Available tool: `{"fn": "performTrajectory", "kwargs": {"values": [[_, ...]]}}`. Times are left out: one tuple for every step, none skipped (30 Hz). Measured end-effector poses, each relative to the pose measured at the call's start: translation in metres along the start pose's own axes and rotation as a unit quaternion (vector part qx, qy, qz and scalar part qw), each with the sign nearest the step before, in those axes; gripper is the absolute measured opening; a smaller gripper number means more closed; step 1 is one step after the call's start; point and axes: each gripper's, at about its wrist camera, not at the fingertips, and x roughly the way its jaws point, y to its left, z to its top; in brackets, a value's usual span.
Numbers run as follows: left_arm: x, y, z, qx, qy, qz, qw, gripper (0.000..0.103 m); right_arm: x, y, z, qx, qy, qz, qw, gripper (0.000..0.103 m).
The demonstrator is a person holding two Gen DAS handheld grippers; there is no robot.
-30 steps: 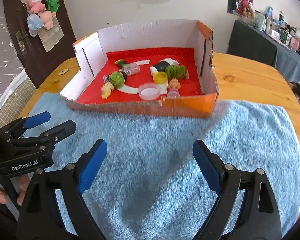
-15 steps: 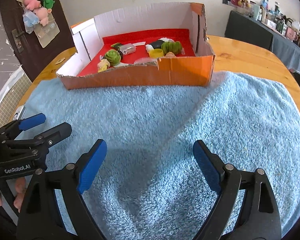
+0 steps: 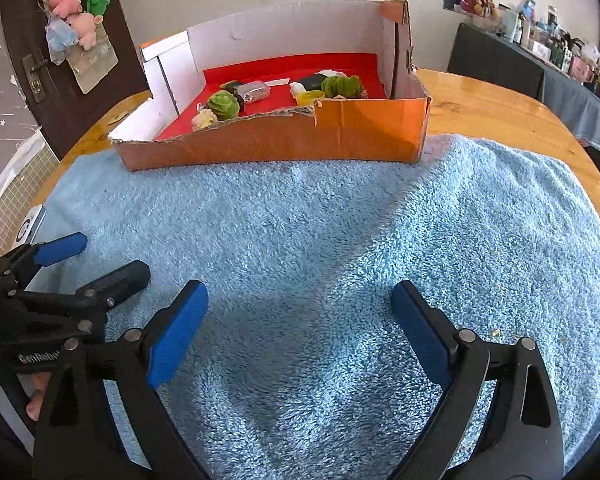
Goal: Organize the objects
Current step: 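Withdraw both open grippers from the box back over the towel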
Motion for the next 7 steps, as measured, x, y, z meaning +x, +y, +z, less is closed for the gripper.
{"fn": "performTrajectory", "kwargs": {"values": [[0.0005, -0.0007, 0.0, 0.002, 0.0, 0.003, 1.0, 0.103, 0.0002, 0.0003, -0.0002, 0.0, -0.001, 0.0, 1.0, 0.096], [0.0006, -0.0007, 0.0001, 0.002, 0.001, 0.004, 1.0, 0.103, 0.0005, 0.0004, -0.0005, -0.001, -0.002, -0.001, 1.0, 0.097], [0.0005, 0.0002, 0.0002, 0.0, 0.0, 0.002, 1.0, 0.103, 0.0006, 0.0004, -0.0004, -0.001, -0.002, -0.001, 1.0, 0.097], [0.0006, -0.0004, -0.0001, -0.002, -0.001, 0.0, 1.0, 0.103, 0.0005, 0.0004, -0.0008, -0.001, -0.004, -0.002, 1.0, 0.098], [0.0008, 0.0001, -0.0002, -0.004, -0.002, -0.001, 1.0, 0.103, 0.001, 0.0013, -0.0009, -0.002, -0.005, -0.003, 1.0, 0.098], [0.0009, 0.0007, -0.0004, -0.005, -0.004, -0.003, 1.0, 0.103, 0.001, 0.0014, -0.0013, -0.003, -0.007, -0.003, 1.0, 0.099], [0.0008, 0.0014, -0.0003, -0.007, -0.005, -0.004, 1.0, 0.103, 0.0015, 0.0016, -0.0015, -0.003, -0.008, -0.003, 1.0, 0.099]]}}
